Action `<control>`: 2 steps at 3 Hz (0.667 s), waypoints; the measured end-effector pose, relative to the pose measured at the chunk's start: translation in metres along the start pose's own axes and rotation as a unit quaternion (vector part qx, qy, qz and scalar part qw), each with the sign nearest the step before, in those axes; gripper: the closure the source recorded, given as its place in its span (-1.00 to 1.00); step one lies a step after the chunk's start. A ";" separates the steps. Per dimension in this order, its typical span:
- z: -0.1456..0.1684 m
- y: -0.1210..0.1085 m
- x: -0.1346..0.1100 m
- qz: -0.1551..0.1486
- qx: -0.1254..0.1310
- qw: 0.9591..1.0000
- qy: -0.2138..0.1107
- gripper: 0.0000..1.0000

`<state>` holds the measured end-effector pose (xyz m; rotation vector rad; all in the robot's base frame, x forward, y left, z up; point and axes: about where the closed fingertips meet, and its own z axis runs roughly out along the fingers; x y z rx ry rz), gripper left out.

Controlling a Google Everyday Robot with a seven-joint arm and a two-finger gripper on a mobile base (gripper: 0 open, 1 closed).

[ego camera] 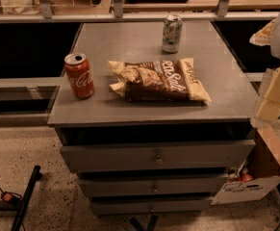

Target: Move 7up can near coke can

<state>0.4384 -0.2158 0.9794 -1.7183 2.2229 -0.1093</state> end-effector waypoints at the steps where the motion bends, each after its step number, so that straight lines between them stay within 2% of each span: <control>1: 0.000 0.000 0.000 0.000 0.000 1.000 0.000 -1.00; 2: 0.003 -0.014 -0.014 -0.001 0.007 1.000 -0.026 -1.00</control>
Offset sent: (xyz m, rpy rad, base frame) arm 0.0408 0.0222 0.0046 0.1100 -0.0499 0.0309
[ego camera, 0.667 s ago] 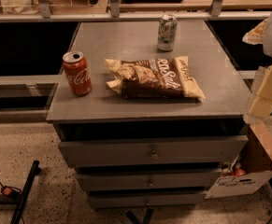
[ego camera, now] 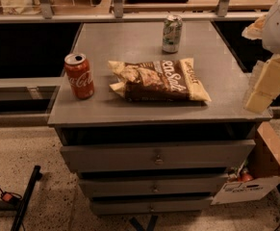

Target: Move 7up can near coke can

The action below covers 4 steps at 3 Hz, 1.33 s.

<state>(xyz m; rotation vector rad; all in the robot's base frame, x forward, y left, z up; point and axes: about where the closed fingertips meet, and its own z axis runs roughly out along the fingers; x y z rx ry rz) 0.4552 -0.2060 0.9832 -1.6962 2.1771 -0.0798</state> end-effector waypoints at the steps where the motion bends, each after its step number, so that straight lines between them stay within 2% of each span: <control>1: 0.013 -0.033 -0.029 -0.002 0.016 0.998 -0.053 -1.00; 2: 0.024 -0.076 -0.057 0.009 0.056 0.991 -0.118 -1.00; 3: 0.024 -0.076 -0.057 0.008 0.056 0.991 -0.118 -1.00; 4: 0.032 -0.079 -0.060 0.033 0.066 0.988 -0.135 -1.00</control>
Offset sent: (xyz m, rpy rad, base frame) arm 0.1394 0.0521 0.0247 0.3258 -0.2683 0.0131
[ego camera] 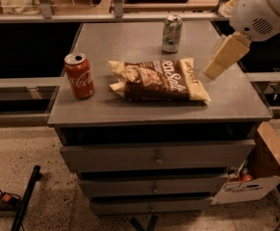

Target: Move 7up can near coke can

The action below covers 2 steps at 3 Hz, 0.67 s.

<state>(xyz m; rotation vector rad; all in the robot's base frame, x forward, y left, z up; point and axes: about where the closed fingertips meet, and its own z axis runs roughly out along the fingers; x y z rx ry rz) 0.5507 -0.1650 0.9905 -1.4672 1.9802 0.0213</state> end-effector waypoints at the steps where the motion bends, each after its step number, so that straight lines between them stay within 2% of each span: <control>1: 0.027 -0.024 0.010 0.057 0.027 0.997 -0.039 -1.00; 2: 0.069 -0.063 0.021 0.109 0.059 0.987 -0.098 -1.00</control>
Offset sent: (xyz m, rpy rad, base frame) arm 0.1627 -0.0342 -0.0663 0.4570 -0.2001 -0.2717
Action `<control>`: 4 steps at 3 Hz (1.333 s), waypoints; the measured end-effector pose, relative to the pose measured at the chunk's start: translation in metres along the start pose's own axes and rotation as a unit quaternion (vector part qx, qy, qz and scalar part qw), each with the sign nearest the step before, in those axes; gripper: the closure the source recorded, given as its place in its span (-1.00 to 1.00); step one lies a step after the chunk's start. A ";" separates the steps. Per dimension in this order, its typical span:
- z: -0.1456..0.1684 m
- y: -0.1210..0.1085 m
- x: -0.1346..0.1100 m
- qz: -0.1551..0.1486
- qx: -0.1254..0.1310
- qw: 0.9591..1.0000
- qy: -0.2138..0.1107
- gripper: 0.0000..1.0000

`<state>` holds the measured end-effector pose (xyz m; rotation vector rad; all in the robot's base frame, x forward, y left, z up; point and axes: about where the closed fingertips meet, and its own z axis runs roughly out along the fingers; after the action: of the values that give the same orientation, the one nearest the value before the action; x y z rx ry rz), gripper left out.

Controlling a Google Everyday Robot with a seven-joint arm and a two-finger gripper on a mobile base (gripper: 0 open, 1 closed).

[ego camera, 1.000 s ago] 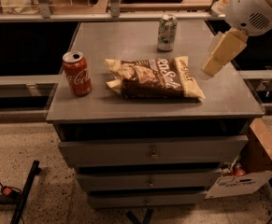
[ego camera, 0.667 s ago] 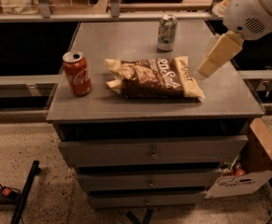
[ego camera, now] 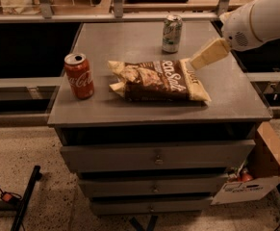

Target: Move 7up can near coke can

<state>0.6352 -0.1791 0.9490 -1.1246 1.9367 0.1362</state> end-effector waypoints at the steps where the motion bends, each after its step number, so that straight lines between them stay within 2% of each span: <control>1: 0.045 -0.043 0.002 0.027 0.037 0.998 -0.051 -1.00; 2: 0.083 -0.076 -0.004 0.046 0.049 0.994 -0.091 -1.00; 4: 0.089 -0.082 -0.004 0.055 0.050 0.992 -0.101 -1.00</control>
Offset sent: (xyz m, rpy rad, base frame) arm 0.1714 -0.0042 -0.0269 0.2709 -0.1911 -0.0961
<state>0.7535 -0.1819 0.9225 -0.9037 1.8047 0.2025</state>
